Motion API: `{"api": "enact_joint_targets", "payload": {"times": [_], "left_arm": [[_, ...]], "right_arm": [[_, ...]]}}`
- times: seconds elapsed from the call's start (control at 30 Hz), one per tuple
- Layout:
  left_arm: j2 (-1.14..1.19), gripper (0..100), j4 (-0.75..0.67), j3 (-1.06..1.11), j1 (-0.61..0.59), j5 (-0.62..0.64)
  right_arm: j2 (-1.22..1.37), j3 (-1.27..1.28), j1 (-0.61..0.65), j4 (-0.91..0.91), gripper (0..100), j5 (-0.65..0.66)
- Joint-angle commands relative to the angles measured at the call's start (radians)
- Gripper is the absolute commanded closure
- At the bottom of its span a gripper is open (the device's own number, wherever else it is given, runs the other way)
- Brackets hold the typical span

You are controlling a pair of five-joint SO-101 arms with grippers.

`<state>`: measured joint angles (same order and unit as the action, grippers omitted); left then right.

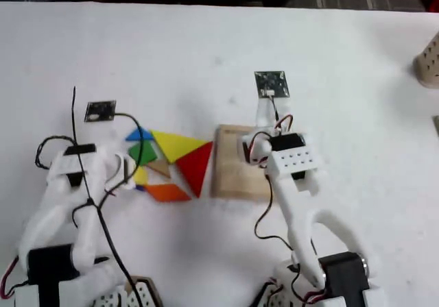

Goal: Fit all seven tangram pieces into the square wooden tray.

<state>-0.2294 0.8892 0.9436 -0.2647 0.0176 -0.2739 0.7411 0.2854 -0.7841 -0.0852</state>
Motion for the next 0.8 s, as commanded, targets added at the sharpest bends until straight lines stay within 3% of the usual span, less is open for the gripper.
{"api": "enact_joint_targets", "payload": {"times": [0.0,0.17,0.4,0.6,0.77], "left_arm": [[-0.004,69,-0.025,-0.044,0.005,0.038],[0.148,69,0.018,-0.160,0.022,0.123],[0.217,70,0.043,-0.221,0.018,0.129],[0.199,90,0.040,-0.218,0.021,0.123],[0.200,86,0.040,-0.215,0.022,0.123]], "right_arm": [[-0.064,-0.009,-0.005,0.018,94.7,-0.015],[-0.064,-0.008,-0.005,0.018,94.7,-0.015],[-0.064,-0.008,-0.005,0.018,94.7,-0.015],[-0.064,-0.008,-0.005,0.016,94.7,-0.015],[-0.064,-0.008,-0.005,0.016,94.7,-0.015]]}}
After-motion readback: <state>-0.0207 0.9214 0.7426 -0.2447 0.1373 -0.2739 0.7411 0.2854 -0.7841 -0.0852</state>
